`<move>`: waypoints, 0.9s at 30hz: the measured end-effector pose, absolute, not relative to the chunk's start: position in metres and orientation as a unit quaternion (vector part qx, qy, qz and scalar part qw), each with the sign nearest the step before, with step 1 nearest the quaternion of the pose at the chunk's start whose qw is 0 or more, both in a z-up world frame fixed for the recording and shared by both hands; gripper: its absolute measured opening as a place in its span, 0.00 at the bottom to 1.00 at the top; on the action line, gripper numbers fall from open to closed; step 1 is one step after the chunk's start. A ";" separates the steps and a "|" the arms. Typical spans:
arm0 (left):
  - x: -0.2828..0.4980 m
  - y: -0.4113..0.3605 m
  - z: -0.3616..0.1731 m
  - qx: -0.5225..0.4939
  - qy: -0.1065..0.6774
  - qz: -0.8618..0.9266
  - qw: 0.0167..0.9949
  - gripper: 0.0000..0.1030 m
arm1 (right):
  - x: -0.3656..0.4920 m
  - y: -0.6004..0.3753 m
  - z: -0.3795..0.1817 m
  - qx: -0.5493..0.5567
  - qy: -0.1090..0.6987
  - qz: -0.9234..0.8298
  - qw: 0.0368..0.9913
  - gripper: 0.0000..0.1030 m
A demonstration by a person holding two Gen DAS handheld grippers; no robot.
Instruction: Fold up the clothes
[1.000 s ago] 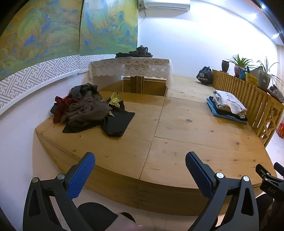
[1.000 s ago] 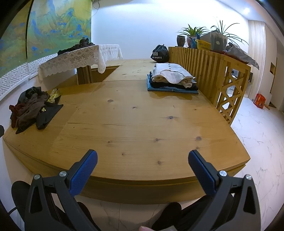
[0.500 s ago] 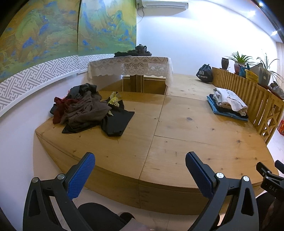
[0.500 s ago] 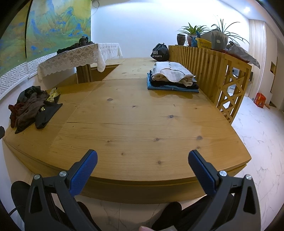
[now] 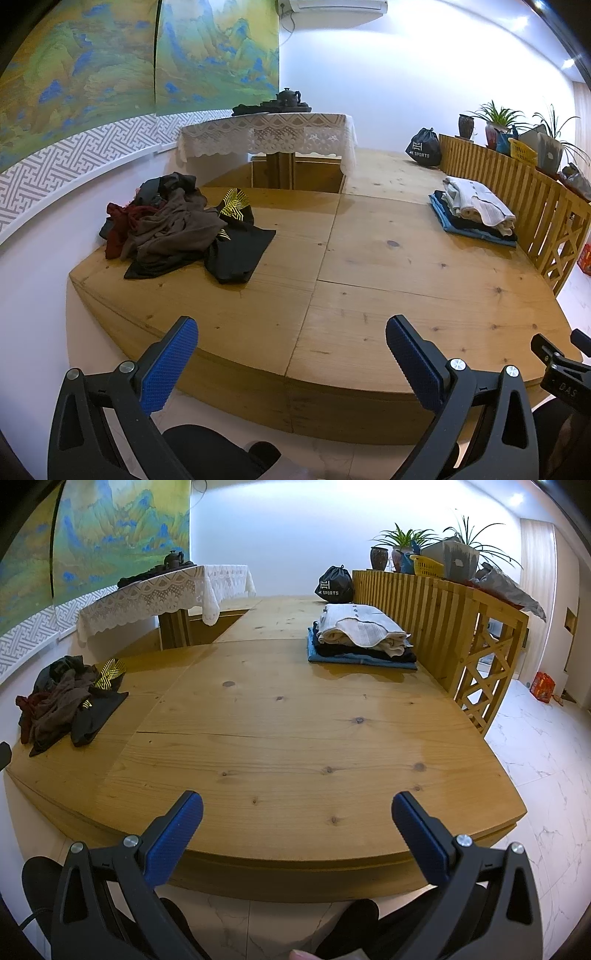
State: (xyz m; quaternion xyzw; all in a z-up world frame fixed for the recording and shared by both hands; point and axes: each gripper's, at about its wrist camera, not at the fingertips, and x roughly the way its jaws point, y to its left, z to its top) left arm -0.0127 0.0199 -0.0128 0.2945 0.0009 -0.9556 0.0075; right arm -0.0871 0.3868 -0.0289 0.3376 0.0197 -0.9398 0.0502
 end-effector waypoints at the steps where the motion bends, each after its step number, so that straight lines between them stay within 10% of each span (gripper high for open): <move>1: -0.014 0.021 -0.013 0.295 0.001 -0.955 0.007 0.99 | -0.089 0.386 -0.029 0.339 0.020 -0.939 0.050 1.00; 27: -0.145 0.019 -0.027 0.311 0.049 -0.949 0.003 0.91 | -0.186 0.359 -0.042 0.373 0.026 -0.926 0.059 1.00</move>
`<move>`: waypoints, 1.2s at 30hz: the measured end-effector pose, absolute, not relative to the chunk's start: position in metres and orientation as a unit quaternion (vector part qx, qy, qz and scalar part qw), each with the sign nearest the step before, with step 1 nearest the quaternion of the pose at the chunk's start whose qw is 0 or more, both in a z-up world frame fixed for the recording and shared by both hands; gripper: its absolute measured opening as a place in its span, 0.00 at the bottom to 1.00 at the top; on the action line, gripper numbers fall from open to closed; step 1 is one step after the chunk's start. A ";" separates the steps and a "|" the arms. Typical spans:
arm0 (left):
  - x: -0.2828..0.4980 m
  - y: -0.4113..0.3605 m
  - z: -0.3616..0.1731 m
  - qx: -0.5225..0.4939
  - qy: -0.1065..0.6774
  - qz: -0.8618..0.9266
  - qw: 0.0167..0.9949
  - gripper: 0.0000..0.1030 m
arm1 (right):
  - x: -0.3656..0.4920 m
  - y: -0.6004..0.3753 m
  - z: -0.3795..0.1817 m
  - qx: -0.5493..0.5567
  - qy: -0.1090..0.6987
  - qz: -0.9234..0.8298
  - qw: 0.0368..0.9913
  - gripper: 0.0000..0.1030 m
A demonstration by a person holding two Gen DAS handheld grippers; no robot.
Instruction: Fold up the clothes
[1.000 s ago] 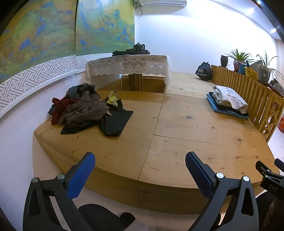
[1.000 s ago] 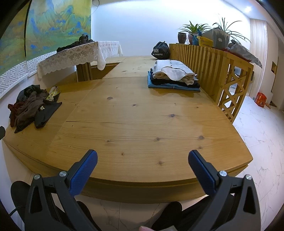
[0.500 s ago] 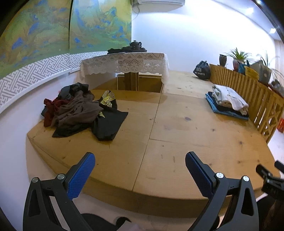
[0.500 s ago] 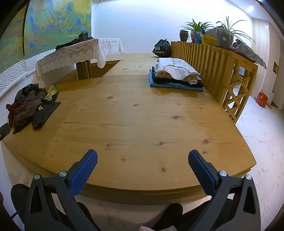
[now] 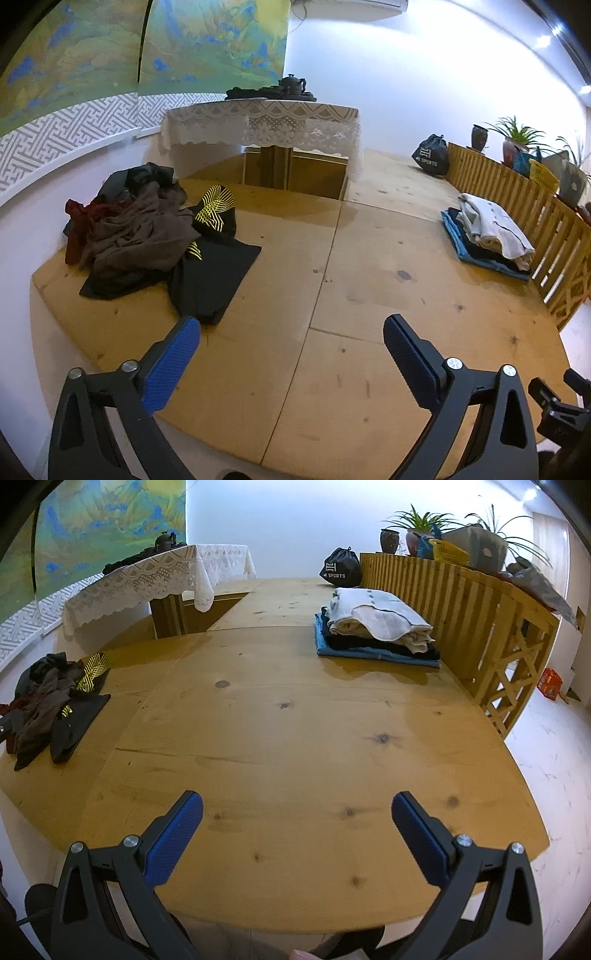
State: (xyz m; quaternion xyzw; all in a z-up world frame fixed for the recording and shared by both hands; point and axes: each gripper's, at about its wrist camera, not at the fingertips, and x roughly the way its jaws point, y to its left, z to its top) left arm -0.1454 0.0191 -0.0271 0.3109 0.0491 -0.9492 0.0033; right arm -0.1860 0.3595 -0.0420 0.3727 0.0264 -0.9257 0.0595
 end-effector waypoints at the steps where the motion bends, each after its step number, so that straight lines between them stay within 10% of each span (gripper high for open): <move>1: -0.149 0.019 -0.028 0.314 0.052 -0.948 0.004 0.87 | -0.191 0.357 -0.042 0.372 0.026 -0.926 0.061 1.00; 36: -0.196 -0.076 -0.022 0.308 0.039 -0.945 0.102 0.82 | -0.276 0.198 -0.004 0.370 0.089 -0.876 0.296 1.00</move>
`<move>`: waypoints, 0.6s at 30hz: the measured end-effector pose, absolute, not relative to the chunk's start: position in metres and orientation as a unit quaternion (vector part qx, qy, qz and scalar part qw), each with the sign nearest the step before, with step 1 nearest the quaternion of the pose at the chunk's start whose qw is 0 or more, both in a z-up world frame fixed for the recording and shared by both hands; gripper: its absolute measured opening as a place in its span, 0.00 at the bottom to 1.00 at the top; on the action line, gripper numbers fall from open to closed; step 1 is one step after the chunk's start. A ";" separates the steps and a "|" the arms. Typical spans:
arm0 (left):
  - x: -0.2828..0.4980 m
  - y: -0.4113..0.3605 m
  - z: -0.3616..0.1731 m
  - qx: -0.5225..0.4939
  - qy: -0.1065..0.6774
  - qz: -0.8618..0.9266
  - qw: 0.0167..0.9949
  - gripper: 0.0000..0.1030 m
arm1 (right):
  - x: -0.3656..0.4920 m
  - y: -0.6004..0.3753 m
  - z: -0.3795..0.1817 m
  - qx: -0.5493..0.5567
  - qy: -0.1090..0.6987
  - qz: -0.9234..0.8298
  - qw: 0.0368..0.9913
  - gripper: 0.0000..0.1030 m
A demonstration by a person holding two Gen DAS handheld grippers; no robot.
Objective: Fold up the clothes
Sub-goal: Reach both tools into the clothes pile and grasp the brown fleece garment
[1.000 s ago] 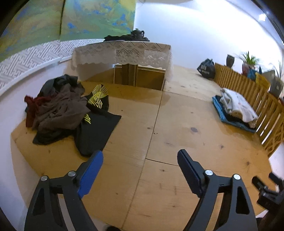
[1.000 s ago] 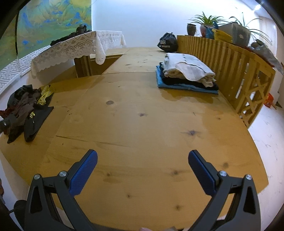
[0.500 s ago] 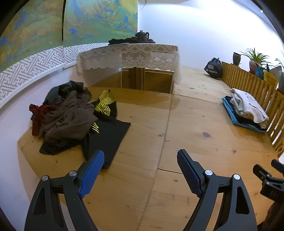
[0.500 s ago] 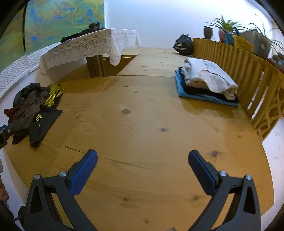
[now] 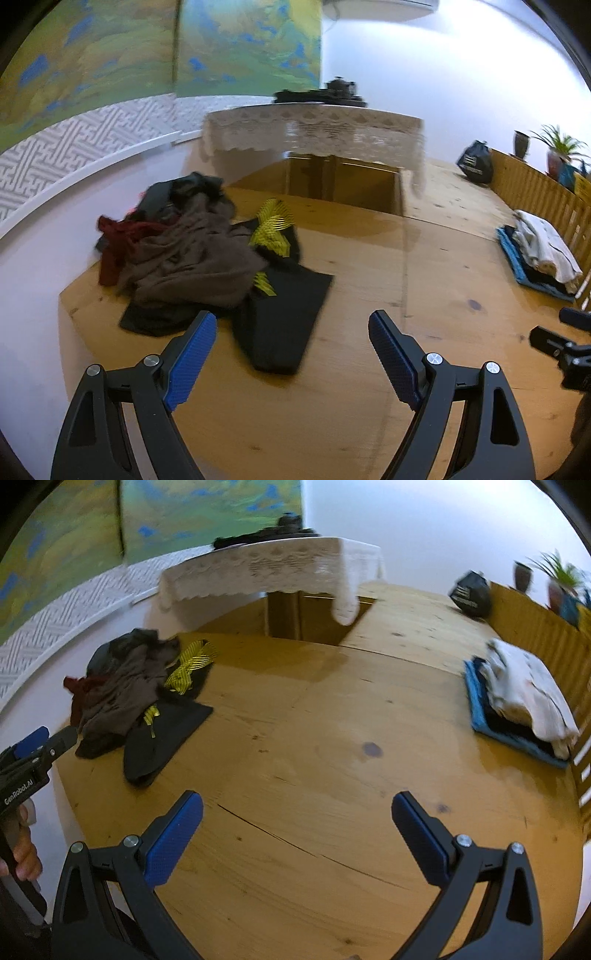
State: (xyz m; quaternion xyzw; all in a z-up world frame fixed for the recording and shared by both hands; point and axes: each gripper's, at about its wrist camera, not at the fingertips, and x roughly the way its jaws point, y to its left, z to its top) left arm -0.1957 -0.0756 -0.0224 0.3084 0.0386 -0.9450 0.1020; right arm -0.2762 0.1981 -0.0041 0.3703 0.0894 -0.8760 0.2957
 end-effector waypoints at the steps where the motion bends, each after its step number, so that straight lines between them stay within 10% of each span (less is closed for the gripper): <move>1: -0.194 -0.087 -0.024 0.309 0.041 -0.944 0.110 0.82 | -0.277 0.190 -0.004 0.370 0.093 -0.874 0.301 1.00; 18: -0.181 -0.246 -0.038 0.310 0.044 -0.910 0.272 0.82 | -0.286 -0.009 -0.009 0.313 0.174 -0.846 0.395 1.00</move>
